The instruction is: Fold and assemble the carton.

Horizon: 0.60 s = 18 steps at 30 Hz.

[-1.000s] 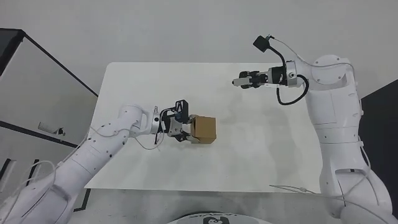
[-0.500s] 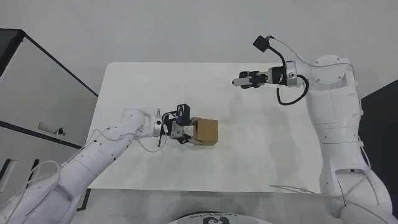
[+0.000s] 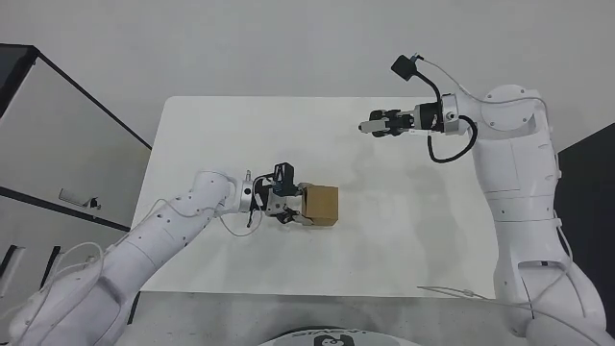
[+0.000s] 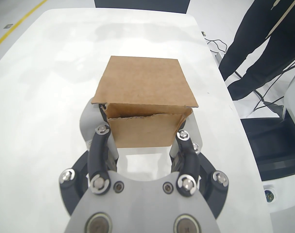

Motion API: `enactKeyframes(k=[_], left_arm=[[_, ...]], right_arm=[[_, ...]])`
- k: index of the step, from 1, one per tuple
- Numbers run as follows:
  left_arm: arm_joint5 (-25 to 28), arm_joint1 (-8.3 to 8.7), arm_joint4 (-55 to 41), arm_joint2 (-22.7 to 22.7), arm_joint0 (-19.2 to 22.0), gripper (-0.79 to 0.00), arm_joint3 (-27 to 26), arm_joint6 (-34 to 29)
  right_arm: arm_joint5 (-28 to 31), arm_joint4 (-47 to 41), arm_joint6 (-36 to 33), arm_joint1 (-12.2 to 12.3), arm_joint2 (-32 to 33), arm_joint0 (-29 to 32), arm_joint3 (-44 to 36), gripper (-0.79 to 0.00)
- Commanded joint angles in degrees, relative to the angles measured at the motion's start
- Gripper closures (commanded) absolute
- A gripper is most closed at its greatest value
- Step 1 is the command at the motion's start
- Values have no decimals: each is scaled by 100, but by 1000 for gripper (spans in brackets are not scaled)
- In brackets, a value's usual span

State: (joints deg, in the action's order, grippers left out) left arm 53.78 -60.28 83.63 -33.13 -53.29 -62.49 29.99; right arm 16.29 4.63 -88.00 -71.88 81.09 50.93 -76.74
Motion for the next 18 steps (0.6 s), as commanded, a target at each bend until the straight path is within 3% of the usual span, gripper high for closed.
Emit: enactKeyframes(k=[1, 10, 18], left_arm=[[-70, -15, -48, -4, -46, 0, -29, -76], [-207, -186, 92, 151, 26, 0, 235, 141], [-343, -340, 676, 397, 204, 0, 623, 700]], right_arm=[[0, 0, 0, 0, 0, 0, 0, -785], [0, 0, 0, 0, 0, 0, 0, -785], [0, 0, 0, 0, 0, 0, 0, -785]])
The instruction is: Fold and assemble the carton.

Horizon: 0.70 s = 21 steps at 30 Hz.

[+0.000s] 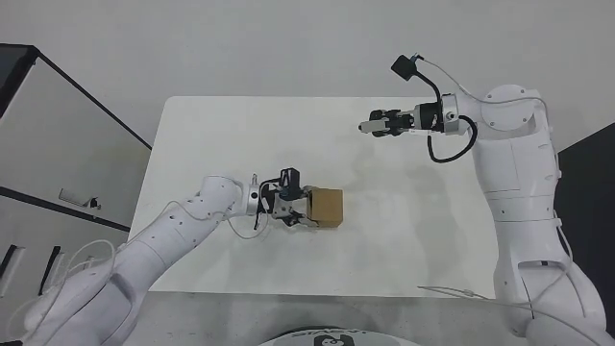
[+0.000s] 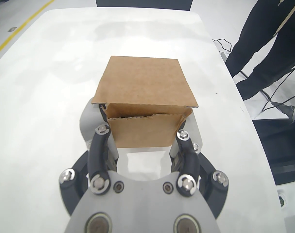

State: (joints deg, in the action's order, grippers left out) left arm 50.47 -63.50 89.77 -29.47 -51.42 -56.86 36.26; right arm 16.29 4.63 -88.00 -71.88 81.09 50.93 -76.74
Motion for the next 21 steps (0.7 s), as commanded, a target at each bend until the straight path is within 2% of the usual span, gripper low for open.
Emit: enactKeyframes(k=[1, 16, 18, 19, 21], left_arm=[[-17, -39, 119, 62, 41, 0, 109, 146], [-120, -305, 447, 331, 246, 0, 752, 837], [-110, -331, 457, 349, 265, -360, 822, 903], [-93, -342, 452, 356, 269, -763, 854, 946], [-65, -360, 458, 366, 285, -785, 911, 1030]], right_arm=[[0, 0, 0, 0, 0, 0, 0, -785], [0, 0, 0, 0, 0, 0, 0, -785], [0, 0, 0, 0, 0, 0, 0, -785], [0, 0, 0, 0, 0, 0, 0, -785], [0, 0, 0, 0, 0, 0, 0, -785]])
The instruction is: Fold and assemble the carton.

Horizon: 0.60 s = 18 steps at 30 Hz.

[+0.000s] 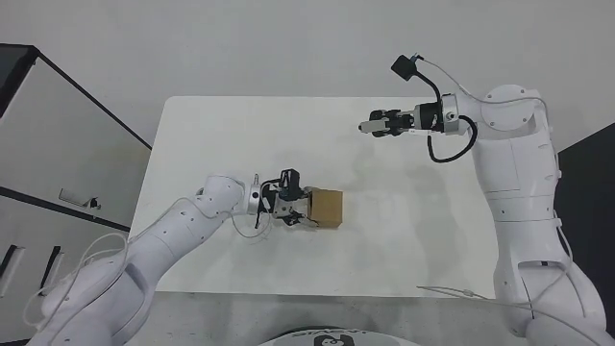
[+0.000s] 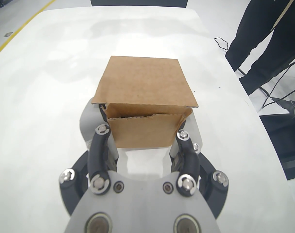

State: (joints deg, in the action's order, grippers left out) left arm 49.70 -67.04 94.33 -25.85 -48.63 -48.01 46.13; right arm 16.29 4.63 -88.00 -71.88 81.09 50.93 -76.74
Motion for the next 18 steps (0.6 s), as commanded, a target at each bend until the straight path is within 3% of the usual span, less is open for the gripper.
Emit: enactKeyframes(k=[1, 11, 18], left_arm=[[25, -12, 3, 5, 12, -785, 60, 85], [80, -12, 155, 19, 33, -785, 261, 478], [61, 77, 289, -51, 30, -785, 273, 695]], right_arm=[[0, 0, 0, 0, 0, 0, 0, -785], [0, 0, 0, 0, 0, 0, 0, -785], [0, 0, 0, 0, 0, 0, 0, -785]])
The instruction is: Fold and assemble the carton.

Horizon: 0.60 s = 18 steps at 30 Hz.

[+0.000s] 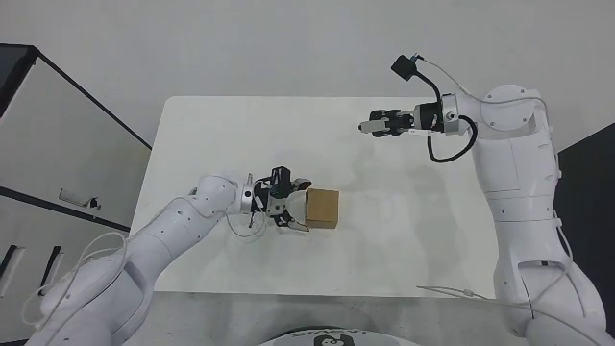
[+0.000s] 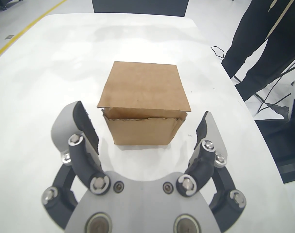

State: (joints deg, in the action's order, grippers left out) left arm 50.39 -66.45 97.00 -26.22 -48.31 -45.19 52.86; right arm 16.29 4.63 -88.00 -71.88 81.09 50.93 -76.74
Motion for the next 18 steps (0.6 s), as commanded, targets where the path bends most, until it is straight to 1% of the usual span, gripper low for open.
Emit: enactKeyframes(k=[1, 5, 9, 13, 18], left_arm=[[-42, 40, 25, -45, -10, -785, -4, 35], [-20, 164, 129, -146, -39, -785, -93, 123], [-34, 361, 118, -267, -128, -785, -397, 138], [-21, 661, -74, -440, -256, -785, -866, 125], [81, 1132, -251, -731, -469, -785, -1630, 22]], right_arm=[[0, 0, 0, 0, 0, 0, 0, -785], [0, 0, 0, 0, 0, 0, 0, -785], [0, 0, 0, 0, 0, 0, 0, -785], [0, 0, 0, 0, 0, 0, 0, -785], [0, 0, 0, 0, 0, 0, 0, -785]])
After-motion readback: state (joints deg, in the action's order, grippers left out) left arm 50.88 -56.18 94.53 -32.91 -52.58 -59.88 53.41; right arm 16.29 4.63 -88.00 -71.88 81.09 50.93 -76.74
